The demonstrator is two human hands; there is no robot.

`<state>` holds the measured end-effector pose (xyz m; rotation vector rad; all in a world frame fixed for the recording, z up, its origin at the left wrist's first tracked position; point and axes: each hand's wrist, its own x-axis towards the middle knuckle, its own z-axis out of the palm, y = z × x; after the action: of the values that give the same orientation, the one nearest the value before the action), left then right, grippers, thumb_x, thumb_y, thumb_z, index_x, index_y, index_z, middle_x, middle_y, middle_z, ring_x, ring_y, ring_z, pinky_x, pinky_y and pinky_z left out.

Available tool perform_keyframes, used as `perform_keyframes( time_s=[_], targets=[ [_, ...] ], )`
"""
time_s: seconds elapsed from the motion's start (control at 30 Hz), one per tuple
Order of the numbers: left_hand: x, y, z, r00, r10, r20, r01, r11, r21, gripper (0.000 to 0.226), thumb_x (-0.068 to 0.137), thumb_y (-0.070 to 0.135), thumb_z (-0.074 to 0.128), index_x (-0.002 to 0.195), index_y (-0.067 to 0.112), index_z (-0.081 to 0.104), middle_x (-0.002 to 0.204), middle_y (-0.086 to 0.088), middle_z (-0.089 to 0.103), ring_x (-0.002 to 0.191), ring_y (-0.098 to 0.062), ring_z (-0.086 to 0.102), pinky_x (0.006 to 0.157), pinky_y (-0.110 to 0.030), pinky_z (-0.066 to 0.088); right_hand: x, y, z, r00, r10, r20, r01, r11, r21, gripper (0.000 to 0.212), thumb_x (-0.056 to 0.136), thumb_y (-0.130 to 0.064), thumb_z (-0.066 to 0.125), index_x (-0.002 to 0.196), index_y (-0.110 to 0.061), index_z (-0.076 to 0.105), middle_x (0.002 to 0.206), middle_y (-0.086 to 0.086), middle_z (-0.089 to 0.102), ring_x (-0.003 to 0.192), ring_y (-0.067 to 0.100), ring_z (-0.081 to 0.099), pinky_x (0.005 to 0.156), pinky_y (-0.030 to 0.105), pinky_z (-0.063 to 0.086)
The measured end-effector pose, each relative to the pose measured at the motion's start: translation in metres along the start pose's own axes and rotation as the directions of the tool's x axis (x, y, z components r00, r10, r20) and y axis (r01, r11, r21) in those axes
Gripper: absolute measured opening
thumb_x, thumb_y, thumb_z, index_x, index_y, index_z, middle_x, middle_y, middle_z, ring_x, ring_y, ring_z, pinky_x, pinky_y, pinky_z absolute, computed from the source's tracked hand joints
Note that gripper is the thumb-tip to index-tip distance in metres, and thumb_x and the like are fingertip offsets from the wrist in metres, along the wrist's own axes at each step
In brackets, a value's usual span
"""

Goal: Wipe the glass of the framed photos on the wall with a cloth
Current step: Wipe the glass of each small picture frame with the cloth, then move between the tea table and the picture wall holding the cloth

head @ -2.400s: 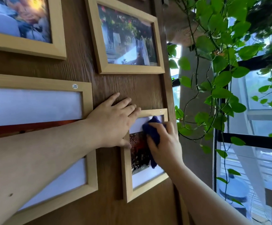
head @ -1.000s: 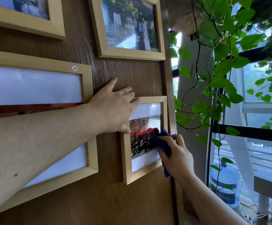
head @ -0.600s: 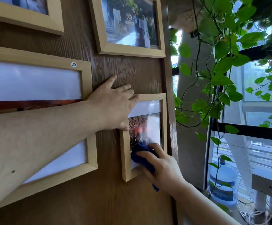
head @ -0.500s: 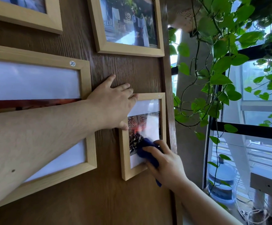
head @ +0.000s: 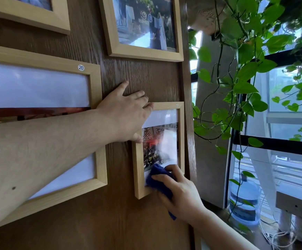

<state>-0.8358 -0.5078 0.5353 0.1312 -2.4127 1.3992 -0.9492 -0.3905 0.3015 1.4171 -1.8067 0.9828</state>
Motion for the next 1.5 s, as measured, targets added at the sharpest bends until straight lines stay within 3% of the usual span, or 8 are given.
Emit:
perform_keyframes(
  time_s=[0.43,0.6,0.8,1.1,1.27,1.5],
  targets=[
    [-0.008,0.010,0.002,0.999,0.016,-0.028,-0.016,1.000,0.015,0.092,0.082,0.064,0.045,0.147,0.013,0.006,0.158,-0.016,0.003,0.144,-0.031,0.000,0.114,-0.060,0.004,0.023,-0.006,-0.042,1.000,-0.003,0.015,0.005,0.988,-0.153,0.034,0.084,-0.033,0.064,0.117,-0.025,0.059,0.111,0.002,0.053,0.072,0.017,0.057,0.051,0.034,0.051],
    [-0.033,0.020,-0.001,0.991,0.073,-0.115,-0.079,0.995,-0.052,0.087,0.085,0.064,0.038,0.147,0.011,0.008,0.158,-0.017,0.006,0.144,-0.032,0.001,0.113,-0.058,0.003,0.028,-0.025,-0.070,0.996,0.034,0.087,-0.005,0.950,-0.313,0.033,0.085,-0.030,0.063,0.116,-0.022,0.061,0.111,0.007,0.055,0.071,0.026,0.060,0.050,0.038,0.052],
    [-0.064,0.020,-0.010,0.962,0.130,-0.239,-0.171,0.972,-0.160,0.085,0.086,0.064,0.034,0.147,0.011,0.010,0.157,-0.017,0.010,0.144,-0.032,0.008,0.115,-0.056,0.009,0.022,-0.068,-0.096,0.994,0.081,0.076,-0.038,0.891,-0.452,0.034,0.082,-0.030,0.064,0.115,-0.023,0.057,0.110,0.007,0.054,0.076,0.026,0.060,0.050,0.032,0.049],
    [-0.106,0.040,-0.027,0.877,0.214,-0.430,-0.317,0.930,-0.184,0.086,0.085,0.065,0.031,0.146,0.008,0.012,0.156,-0.017,0.020,0.143,-0.030,0.017,0.113,-0.053,0.017,-0.024,-0.143,-0.143,0.972,0.232,0.034,-0.160,0.762,-0.628,0.031,0.086,-0.035,0.055,0.113,-0.020,0.062,0.106,0.009,0.057,0.067,0.031,0.060,0.044,0.033,0.047],
    [-0.115,0.072,-0.061,0.813,0.258,-0.521,-0.410,0.890,-0.199,0.088,0.085,0.068,0.027,0.147,0.008,0.009,0.156,-0.016,0.020,0.143,-0.030,0.018,0.114,-0.051,0.019,-0.067,-0.178,-0.187,0.955,0.298,-0.002,-0.216,0.687,-0.693,0.029,0.086,-0.027,0.062,0.113,-0.017,0.064,0.106,0.011,0.058,0.069,0.031,0.060,0.045,0.037,0.049],
    [-0.124,0.136,-0.127,0.678,0.284,-0.678,-0.568,0.788,-0.237,0.087,0.083,0.068,0.030,0.145,0.008,0.019,0.150,-0.014,0.033,0.137,-0.030,0.031,0.111,-0.050,0.027,-0.159,-0.224,-0.260,0.907,0.409,-0.097,-0.325,0.536,-0.779,0.029,0.087,-0.028,0.061,0.113,-0.016,0.065,0.105,0.011,0.059,0.069,0.031,0.061,0.045,0.038,0.050]
  ],
)
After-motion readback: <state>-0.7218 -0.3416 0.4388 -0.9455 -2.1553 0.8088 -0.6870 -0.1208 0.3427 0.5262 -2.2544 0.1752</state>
